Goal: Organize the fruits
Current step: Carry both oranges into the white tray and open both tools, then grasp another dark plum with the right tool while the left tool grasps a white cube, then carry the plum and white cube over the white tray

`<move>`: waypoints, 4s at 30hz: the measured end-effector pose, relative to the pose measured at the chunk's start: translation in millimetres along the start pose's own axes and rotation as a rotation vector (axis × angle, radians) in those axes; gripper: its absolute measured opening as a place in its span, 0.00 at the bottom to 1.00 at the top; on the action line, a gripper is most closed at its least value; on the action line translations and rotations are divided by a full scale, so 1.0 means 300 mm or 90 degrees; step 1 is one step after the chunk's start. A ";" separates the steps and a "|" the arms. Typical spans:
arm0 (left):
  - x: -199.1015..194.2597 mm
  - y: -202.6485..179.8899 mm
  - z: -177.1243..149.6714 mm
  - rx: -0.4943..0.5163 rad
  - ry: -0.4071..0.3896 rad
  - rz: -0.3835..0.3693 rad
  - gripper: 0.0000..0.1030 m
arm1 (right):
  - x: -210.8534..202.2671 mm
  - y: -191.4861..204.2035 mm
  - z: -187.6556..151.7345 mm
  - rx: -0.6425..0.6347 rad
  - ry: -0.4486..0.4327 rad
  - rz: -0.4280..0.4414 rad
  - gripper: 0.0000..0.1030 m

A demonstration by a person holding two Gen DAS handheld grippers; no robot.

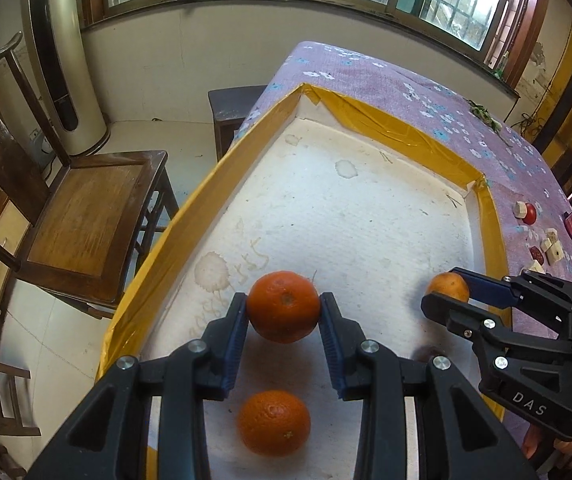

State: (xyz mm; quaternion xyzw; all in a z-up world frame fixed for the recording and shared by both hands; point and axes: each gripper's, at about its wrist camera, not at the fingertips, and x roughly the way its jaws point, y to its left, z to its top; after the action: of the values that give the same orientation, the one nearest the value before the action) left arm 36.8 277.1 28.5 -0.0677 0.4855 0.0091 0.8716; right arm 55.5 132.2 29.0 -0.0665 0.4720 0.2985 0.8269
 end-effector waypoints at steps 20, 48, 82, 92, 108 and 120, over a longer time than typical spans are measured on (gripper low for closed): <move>-0.039 0.012 -0.045 -0.028 -0.010 0.030 0.54 | -0.085 0.007 -0.056 -0.002 -0.016 -0.009 0.38; -0.170 -0.539 -0.133 0.122 -0.043 -0.032 0.71 | -0.447 -0.425 -0.412 0.211 -0.041 -0.160 0.84; -0.032 -0.808 -0.135 0.186 0.018 -0.016 0.75 | -0.330 -0.679 -0.334 0.077 -0.046 -0.090 0.20; 0.121 -0.917 -0.019 0.183 0.027 -0.074 0.69 | -0.420 -0.719 -0.417 0.116 -0.054 -0.094 0.21; 0.043 -0.846 -0.074 0.178 0.031 -0.147 0.45 | -0.463 -0.658 -0.444 0.151 -0.066 -0.106 0.21; -0.086 -0.718 -0.103 0.173 0.009 -0.178 0.45 | -0.491 -0.533 -0.455 0.166 -0.072 -0.129 0.21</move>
State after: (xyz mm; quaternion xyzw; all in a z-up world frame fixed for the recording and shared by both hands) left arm 14.8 61.0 57.8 -0.0167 0.4743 -0.1781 0.8620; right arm -12.1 -114.7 47.8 0.0111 0.4504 0.1530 0.8796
